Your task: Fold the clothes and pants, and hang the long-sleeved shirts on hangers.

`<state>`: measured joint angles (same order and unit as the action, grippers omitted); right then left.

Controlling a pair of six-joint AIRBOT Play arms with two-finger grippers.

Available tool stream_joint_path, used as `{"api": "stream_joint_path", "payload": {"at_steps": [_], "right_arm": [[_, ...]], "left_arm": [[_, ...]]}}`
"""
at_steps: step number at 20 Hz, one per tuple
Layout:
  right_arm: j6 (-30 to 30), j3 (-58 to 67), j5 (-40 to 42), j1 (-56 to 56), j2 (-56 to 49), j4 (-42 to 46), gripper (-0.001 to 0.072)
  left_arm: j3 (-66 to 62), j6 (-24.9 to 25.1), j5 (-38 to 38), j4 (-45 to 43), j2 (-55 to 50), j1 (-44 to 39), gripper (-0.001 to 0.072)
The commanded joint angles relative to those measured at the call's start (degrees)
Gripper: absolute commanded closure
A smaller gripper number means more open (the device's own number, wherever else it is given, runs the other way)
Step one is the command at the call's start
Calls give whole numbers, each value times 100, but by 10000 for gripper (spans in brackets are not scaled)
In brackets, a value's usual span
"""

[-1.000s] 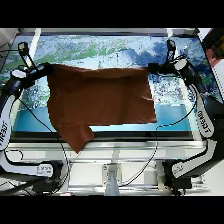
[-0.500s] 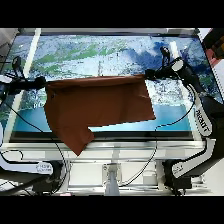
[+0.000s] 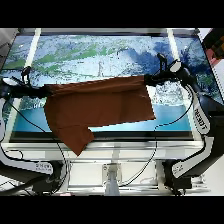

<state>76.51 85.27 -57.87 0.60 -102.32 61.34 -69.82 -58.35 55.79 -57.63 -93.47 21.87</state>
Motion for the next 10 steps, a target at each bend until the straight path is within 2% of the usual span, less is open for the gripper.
{"api": "stream_joint_path", "payload": {"at_steps": [1,6,10], "right_arm": [[232,0,-494,55,-243,94,697],[258,2,-560,46,-304,306,697],[450,2,-562,48,-304,544,697]], "left_arm": [[2,0,66,-109,-37,-4,690],[-101,0,151,-111,-22,22,690],[-483,0,715,-361,-22,42,692]]}}
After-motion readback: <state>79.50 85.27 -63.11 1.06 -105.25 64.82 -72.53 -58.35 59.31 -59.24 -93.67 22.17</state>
